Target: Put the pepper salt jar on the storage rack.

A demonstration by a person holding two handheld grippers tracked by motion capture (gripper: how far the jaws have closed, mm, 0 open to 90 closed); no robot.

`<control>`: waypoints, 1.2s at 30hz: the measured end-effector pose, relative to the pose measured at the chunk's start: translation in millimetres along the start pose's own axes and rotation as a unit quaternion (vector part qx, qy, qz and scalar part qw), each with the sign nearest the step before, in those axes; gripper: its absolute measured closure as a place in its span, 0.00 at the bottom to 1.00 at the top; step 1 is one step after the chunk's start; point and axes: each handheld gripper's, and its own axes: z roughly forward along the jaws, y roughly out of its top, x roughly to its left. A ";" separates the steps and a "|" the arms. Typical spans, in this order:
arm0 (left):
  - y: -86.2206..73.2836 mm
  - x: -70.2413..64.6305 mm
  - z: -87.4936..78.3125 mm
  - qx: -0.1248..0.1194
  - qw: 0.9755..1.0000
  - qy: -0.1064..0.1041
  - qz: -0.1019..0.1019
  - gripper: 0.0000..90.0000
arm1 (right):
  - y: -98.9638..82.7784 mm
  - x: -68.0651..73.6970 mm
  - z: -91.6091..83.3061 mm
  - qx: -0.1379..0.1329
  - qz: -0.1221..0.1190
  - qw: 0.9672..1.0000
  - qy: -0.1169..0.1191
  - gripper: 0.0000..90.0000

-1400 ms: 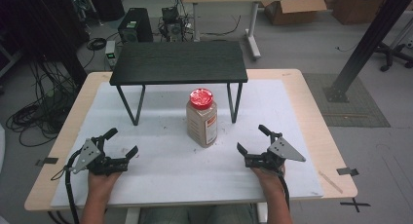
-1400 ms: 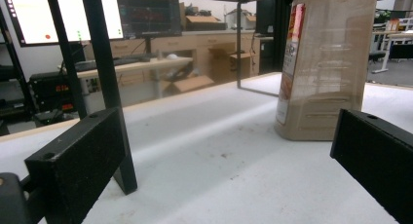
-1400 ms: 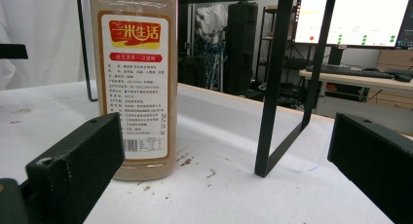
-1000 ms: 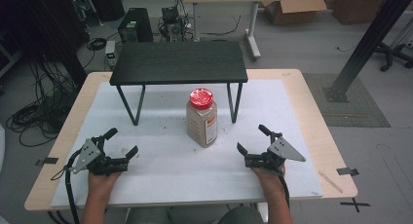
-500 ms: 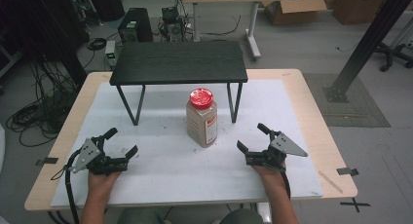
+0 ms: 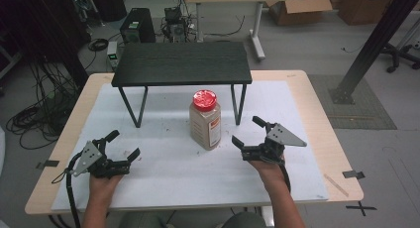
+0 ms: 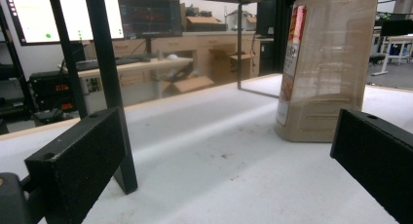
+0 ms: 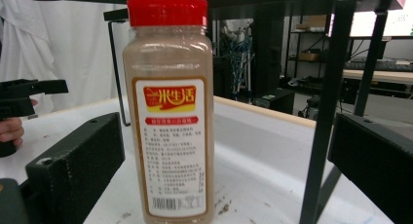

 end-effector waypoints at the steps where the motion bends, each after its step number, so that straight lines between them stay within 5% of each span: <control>1: 0.0 0.0 0.0 0.000 1.000 0.000 0.000 0.00 | 1.9 0.7 2.0 0.000 0.001 1.000 0.001 0.00; 13: -0.1 0.2 -0.1 -0.001 1.000 0.000 -0.001 0.00 | 17.7 11.4 35.1 0.012 0.017 1.000 0.019 0.00; 36: -0.1 0.2 -0.2 -0.002 1.000 0.000 -0.001 0.00 | 15.3 28.4 89.1 0.027 0.027 0.998 0.040 0.00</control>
